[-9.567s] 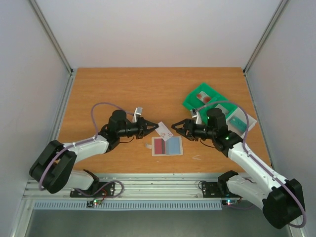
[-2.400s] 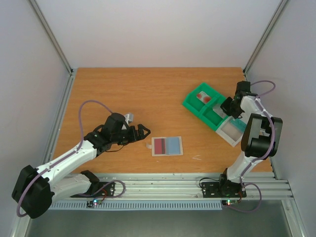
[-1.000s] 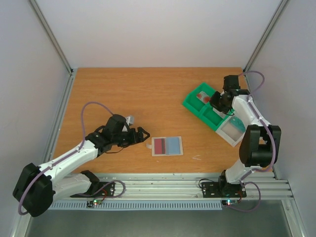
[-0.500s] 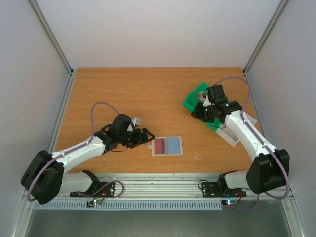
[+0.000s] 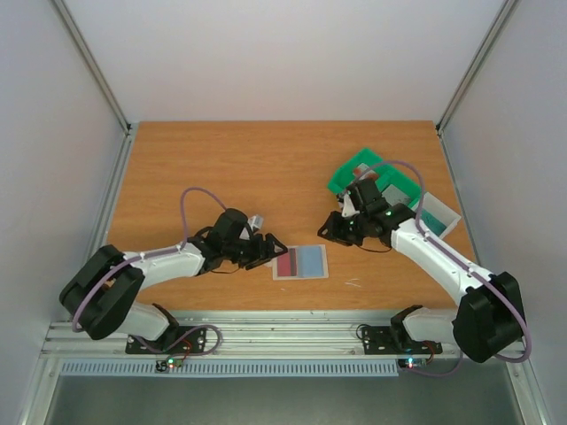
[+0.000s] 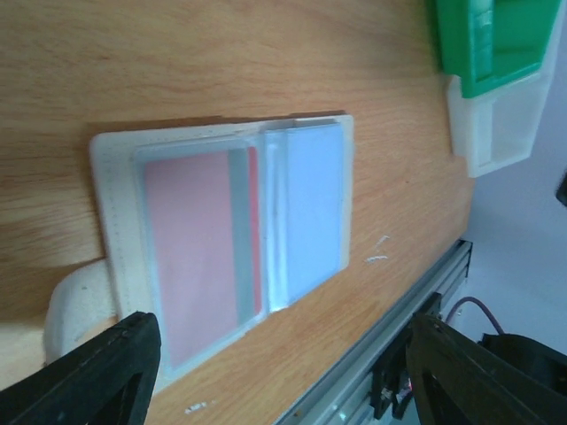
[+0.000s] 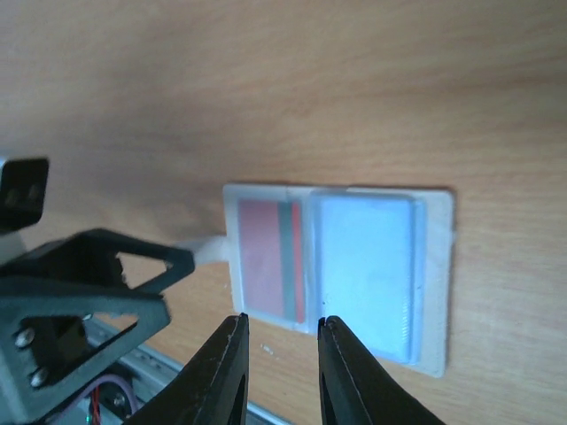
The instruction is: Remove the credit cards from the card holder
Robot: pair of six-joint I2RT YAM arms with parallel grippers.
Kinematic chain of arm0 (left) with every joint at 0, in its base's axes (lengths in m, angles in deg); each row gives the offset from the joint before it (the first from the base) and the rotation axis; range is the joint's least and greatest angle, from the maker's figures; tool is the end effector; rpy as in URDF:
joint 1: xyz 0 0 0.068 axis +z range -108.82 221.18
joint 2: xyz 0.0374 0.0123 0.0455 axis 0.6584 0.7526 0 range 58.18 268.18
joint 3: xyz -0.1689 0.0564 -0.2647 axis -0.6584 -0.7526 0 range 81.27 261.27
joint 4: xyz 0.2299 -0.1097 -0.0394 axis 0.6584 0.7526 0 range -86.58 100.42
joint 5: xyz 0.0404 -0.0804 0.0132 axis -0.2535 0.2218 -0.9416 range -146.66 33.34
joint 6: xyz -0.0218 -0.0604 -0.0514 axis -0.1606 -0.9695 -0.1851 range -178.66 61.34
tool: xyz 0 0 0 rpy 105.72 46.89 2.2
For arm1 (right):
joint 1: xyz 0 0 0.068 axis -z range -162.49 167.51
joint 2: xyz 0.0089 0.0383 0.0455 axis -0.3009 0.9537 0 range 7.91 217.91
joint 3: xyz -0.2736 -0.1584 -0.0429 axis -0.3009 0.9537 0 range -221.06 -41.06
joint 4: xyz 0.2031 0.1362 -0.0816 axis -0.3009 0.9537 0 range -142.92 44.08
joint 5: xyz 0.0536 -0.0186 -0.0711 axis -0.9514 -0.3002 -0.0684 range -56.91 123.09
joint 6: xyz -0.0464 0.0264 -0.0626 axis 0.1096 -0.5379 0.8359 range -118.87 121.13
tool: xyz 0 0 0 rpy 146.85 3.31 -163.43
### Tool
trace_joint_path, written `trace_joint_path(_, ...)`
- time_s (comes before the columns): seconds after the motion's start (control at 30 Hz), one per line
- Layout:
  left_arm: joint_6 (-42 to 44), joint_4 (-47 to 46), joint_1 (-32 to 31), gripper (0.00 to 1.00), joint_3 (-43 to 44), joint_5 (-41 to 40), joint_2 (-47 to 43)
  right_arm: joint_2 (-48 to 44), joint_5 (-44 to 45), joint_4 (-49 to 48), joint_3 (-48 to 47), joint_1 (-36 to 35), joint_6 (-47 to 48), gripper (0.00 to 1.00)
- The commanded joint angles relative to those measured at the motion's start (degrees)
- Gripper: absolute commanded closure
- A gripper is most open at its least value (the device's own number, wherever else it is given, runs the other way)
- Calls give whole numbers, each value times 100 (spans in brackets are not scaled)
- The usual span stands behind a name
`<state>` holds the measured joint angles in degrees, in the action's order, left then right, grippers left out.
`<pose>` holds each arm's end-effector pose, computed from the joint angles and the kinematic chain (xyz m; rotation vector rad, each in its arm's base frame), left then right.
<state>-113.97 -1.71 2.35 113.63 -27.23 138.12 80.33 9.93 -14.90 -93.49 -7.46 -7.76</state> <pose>0.1907 -0.1986 0.1906 -0.0756 2.6401 -1.3155 0.2121 0.1299 0.2658 -0.5209 2.5821 0.7349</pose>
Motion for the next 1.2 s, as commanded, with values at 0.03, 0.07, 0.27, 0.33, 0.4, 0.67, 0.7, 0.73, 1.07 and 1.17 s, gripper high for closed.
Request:
trace_joint_path(0.03, -15, -625, -13, 25, -223, -157, 433, -74, -159, -650, 336, -491, -390, 76)
trace_joint_path(0.07, -56, -765, -18, 26, -294, -150, 496, -52, -148, -726, 381, -557, -421, 76)
trace_joint_path(0.27, -242, -964, -17, 28, -481, -253, 574, 164, 44, -1018, 464, -931, -632, 76)
trace_joint_path(0.33, -243, -1009, -18, 28, -520, -266, 569, 282, 34, -1165, 505, -1025, -737, 76)
trace_joint_path(0.4, -248, -1010, -18, 29, -522, -241, 589, 462, -51, -1348, 501, -1087, -807, 76)
trace_joint_path(0.67, -328, -870, -10, 39, -512, -401, 389, 1063, 55, -1697, 570, -1290, -809, 77)
trace_joint_path(0.7, -337, -817, -5, 39, -505, -437, 352, 1142, 46, -1757, 612, -1314, -801, 77)
trace_joint_path(0.73, -335, -757, -10, 40, -504, -469, 329, 1226, 43, -1801, 638, -1326, -786, 77)
trace_joint_path(1.07, -585, -881, -24, 49, -502, -382, 181, 1941, -85, -2351, 936, -1380, -721, 83)
trace_joint_path(1.17, -619, -890, -52, 49, -413, -310, 125, 2070, -67, -2488, 1072, -1382, -758, 85)
